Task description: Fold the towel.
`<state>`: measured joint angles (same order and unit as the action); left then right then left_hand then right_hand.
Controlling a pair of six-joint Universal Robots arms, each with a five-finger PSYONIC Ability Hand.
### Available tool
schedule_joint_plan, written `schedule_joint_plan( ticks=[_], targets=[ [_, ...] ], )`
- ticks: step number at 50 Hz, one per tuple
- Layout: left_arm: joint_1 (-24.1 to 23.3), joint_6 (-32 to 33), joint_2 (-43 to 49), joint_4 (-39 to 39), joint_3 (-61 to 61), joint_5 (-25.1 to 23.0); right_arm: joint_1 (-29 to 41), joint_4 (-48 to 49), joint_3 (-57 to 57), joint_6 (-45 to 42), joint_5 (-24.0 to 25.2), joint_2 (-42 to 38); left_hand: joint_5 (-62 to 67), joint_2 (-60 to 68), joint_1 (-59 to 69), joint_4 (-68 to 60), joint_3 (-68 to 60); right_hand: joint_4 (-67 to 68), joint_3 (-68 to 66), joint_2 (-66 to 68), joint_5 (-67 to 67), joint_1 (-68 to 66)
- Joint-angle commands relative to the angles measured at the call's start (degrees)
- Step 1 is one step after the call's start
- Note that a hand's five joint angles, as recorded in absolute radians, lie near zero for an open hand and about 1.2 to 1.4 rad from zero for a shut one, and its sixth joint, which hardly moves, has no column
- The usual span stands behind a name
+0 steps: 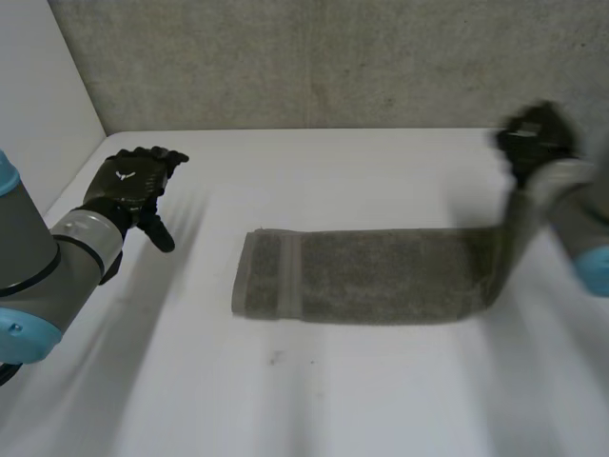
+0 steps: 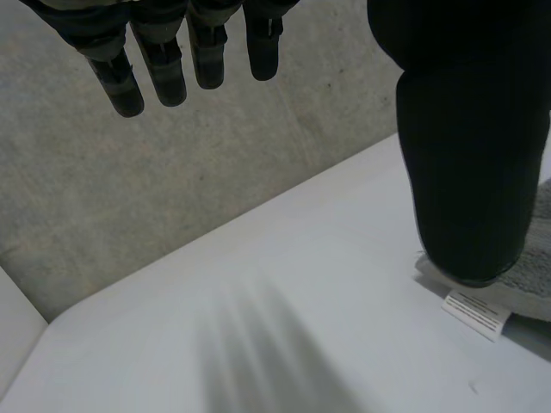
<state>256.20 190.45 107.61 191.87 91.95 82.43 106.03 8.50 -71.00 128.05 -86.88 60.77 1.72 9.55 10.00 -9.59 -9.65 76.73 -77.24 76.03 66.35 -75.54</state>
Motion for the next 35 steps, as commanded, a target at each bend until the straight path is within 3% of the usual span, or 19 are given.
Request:
schedule_joint_plan(
  ticks=[1,8,16,17,18,19,25,35],
  targets=[
    [0.2,-0.2,-1.0,0.1,-0.2,0.1,25.6,-0.5,12.4,0.6,0.6,-11.9,-1.7,0.4,0.0,-0.4,-0.3,3.3,-2.8,4.0,3.6,-4.5],
    [0.2,-1.2,-1.0,0.0,-0.1,0.2,35.5,-4.4,17.4,-1.8,1.1,-23.3,-1.7,0.4,0.0,-0.4,-0.3,3.3,-2.8,4.0,3.6,-4.5],
    [-0.5,-1.2,-0.8,0.1,-0.1,0.1,36.8,-7.3,16.3,-4.0,1.0,-24.8,-1.7,0.4,0.0,-0.4,-0.3,3.3,-2.8,4.0,3.6,-4.5],
    [-0.8,-1.2,-0.7,0.1,-0.3,0.1,36.6,-7.2,15.7,-3.4,1.0,-23.5,-1.7,0.4,0.0,-0.4,-0.3,-26.5,27.0,-25.8,-26.1,25.3],
    [-0.8,-1.2,-0.7,0.1,-0.3,0.1,36.6,-7.2,15.7,-3.4,1.0,-23.5,-1.7,0.4,0.0,-0.4,-0.3,-26.8,27.3,-26.1,-26.4,25.6],
    [-0.9,-1.2,-0.6,0.1,-0.6,0.1,36.3,-6.8,14.6,-2.4,0.8,-21.5,-1.7,0.4,0.0,-0.4,-0.3,-66.7,67.2,-66.0,-66.4,65.5],
    [-3.0,-1.2,-0.1,0.3,-2.3,0.2,31.9,-4.0,6.5,7.3,1.1,-11.6,-1.7,0.4,0.0,-0.4,-0.3,-66.7,67.2,-66.0,-66.4,65.5],
    [-7.8,-1.1,3.2,0.4,-3.8,0.5,23.5,-2.7,-10.1,16.3,1.4,-0.3,-1.7,0.4,0.0,-0.4,-0.3,-66.7,67.2,-66.0,-66.4,65.5]
  ],
)
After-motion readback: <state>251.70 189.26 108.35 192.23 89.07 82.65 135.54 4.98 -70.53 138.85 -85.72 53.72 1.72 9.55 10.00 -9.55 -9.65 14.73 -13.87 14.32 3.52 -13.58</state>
